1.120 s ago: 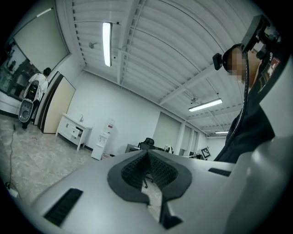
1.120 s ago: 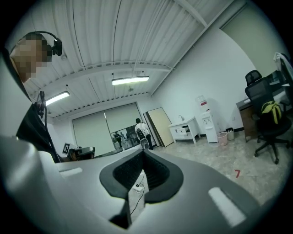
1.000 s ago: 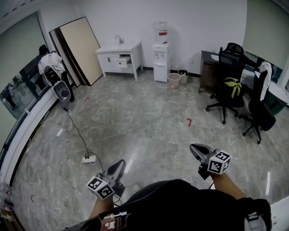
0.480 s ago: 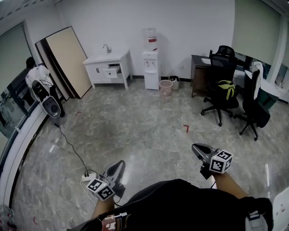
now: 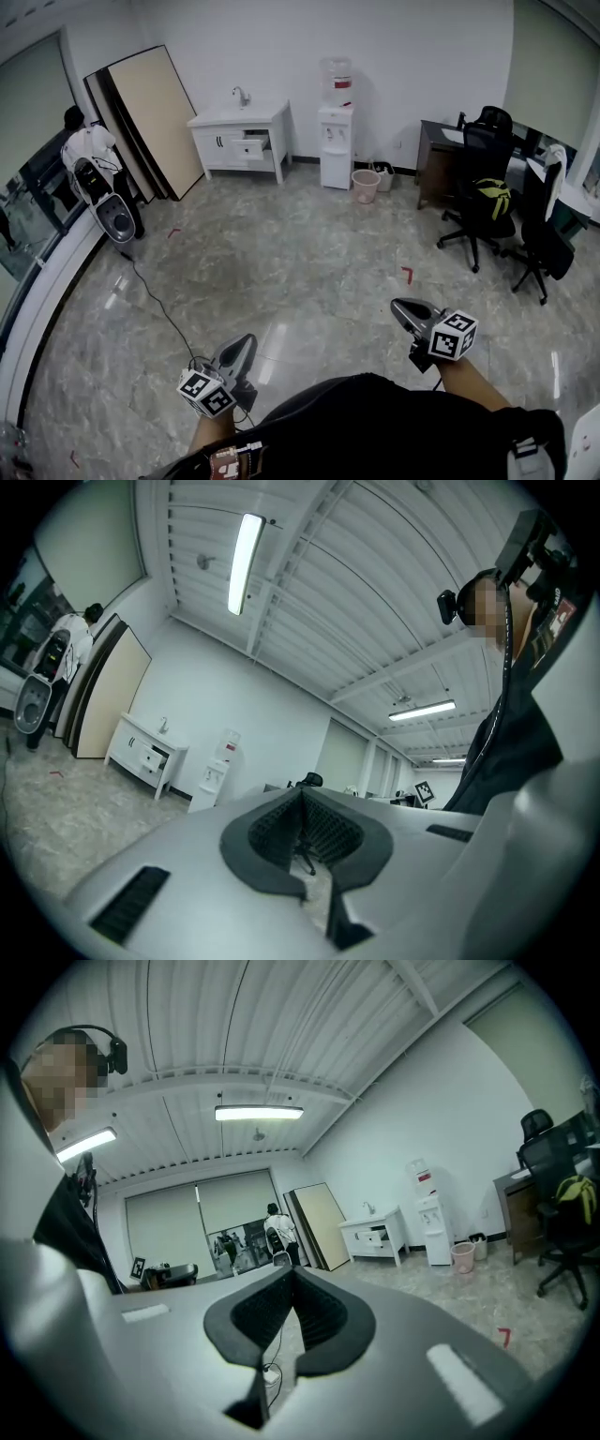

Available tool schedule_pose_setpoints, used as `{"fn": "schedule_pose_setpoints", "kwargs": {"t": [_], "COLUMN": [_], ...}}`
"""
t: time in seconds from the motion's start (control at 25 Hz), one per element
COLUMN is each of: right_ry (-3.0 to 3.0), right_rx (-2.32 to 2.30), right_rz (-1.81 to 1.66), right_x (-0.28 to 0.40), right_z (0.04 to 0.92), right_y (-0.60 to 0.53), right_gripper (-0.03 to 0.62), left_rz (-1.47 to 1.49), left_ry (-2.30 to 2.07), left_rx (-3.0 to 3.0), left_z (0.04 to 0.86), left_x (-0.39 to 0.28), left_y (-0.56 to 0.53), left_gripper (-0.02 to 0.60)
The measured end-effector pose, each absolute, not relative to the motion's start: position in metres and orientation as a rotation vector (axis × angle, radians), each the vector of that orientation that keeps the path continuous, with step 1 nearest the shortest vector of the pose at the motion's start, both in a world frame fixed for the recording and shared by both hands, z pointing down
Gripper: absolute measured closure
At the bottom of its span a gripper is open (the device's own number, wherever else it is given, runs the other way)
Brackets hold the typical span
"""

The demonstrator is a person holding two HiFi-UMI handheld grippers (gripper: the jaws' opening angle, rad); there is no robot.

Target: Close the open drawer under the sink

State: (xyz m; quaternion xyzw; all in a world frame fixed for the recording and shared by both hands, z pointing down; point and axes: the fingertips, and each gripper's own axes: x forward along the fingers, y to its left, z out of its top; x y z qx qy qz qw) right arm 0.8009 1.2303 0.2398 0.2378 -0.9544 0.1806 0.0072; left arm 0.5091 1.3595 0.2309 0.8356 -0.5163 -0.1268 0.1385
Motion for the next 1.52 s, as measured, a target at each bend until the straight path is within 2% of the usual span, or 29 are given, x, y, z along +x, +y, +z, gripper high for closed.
{"fn": "schedule_pose_setpoints", "kwargs": {"t": [0.24,0.56,0.96,1.52], "right_ry": [-2.971,-2.991,-3.002,-2.997], "right_rx": [0.661,0.543,0.482,0.529], "right_rz": [0.585,0.630,0.593,0.603], "right_x": [0.752,0.733,0.791,0.864], "right_z": [0.252,0.264,0.255,0.269], "right_y": [1.206,1.130,0.986,0.859], "right_gripper": [0.592,0.592,0.592,0.592], "left_rz": [-0.385,-0.353,-0.389,-0.364], "left_ry": [-1.560,-1.656,-1.658,-1.631], "left_rx": [2.343,2.255,2.296,2.290], "left_z": [0.248,0.256,0.234,0.245], "left_x": [0.462,0.454,0.538,0.606], "left_y": [1.355,1.303,1.163,1.038], "left_gripper": [0.580,0.580,0.580,0.580]}}
